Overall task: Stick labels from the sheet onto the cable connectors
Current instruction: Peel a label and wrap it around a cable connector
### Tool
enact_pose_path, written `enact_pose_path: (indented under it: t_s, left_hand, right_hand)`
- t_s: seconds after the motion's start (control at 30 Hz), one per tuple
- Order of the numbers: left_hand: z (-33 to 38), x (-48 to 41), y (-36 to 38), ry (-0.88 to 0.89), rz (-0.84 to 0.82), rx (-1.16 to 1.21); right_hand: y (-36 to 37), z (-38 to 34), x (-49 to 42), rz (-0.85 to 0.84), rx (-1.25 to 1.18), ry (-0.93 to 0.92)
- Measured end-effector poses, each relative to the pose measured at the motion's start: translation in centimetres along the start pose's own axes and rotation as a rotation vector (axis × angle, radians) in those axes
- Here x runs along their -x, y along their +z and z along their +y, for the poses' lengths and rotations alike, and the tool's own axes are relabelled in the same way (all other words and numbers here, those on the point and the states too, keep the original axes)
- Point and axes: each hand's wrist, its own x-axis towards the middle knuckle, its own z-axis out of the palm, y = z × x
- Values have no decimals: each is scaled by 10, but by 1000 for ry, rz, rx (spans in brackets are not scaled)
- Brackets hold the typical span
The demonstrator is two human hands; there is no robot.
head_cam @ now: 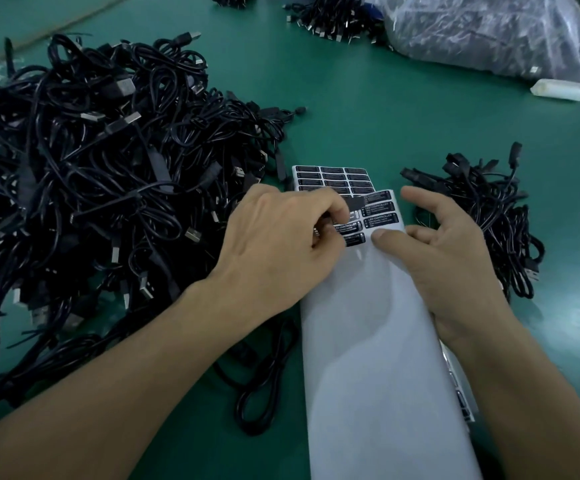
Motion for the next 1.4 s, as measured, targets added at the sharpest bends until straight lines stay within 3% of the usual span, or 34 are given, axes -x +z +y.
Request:
enact_pose_path:
  t_s: [0.5,1.4]
  left_hand:
    - [13,2,3,-199,-67,294]
    - [9,-2,0,-344,-128,397]
  right_hand:
    - [9,2,0,-5,-113,53]
    - [15,7,2,-4,-84,-40]
